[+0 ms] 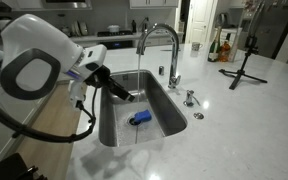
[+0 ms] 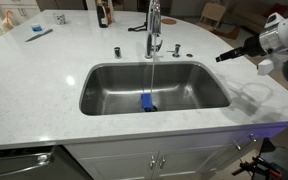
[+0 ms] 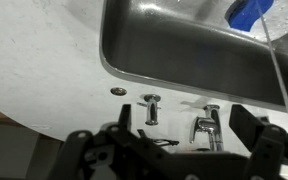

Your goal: Close the faucet

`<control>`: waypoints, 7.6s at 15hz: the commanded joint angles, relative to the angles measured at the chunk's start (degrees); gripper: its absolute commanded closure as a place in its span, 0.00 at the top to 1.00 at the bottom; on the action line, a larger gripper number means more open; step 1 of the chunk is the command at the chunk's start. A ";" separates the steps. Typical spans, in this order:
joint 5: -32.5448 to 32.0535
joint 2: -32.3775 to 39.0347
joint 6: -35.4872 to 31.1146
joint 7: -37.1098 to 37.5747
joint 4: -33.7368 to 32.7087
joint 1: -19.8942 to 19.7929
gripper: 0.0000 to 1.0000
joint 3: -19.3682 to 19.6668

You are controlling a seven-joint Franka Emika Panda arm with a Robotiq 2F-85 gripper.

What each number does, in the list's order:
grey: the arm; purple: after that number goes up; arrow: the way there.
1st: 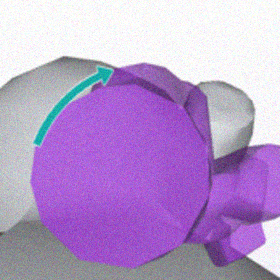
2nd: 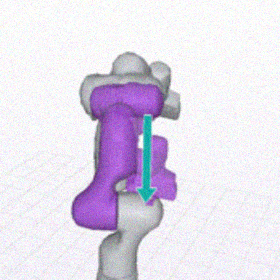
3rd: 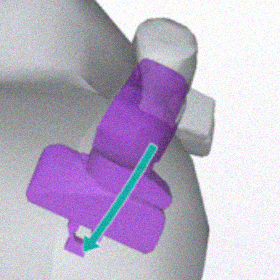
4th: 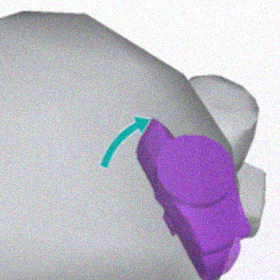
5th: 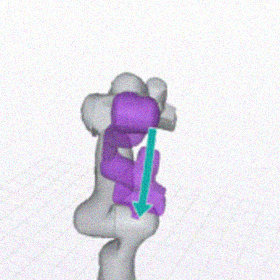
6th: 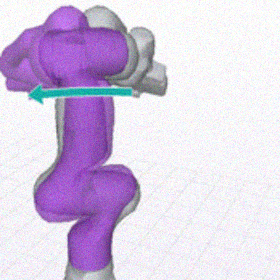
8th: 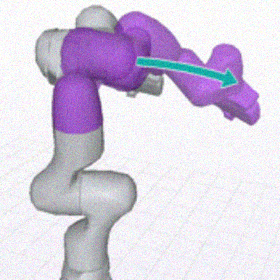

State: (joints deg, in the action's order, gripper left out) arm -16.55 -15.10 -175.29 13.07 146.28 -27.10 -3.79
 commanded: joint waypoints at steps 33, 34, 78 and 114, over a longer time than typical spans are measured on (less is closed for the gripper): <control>-61.84 48.78 24.15 63.52 -62.68 0.73 1.00 -6.25; -62.40 50.36 24.47 63.73 -65.03 1.42 1.00 -5.89; -41.54 78.13 22.99 44.55 -104.16 13.02 0.00 6.89; -40.59 79.83 27.40 32.80 -109.72 12.28 0.51 -2.22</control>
State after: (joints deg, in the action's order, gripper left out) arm -59.01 65.97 -152.16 48.21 36.95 -15.96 -4.40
